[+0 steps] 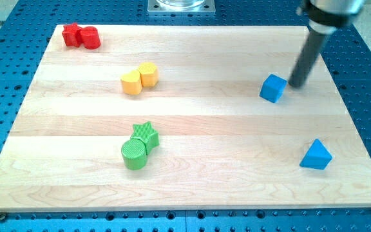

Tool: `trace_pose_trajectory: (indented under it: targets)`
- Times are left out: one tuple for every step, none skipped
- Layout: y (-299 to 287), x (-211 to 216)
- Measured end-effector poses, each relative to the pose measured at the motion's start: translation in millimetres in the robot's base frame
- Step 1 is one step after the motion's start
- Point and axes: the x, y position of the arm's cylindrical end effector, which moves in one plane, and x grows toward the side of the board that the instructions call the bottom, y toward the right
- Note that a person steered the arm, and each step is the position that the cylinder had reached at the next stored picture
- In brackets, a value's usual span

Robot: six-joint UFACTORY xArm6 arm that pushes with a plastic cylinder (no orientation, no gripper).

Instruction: Push the blue cube close to the triangle

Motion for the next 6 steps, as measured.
trace_pose_trajectory:
  targets:
    - [-44, 27]
    - [-25, 82]
    - [-62, 57]
    - [-30, 97]
    - [-36, 101]
    - [-70, 106]
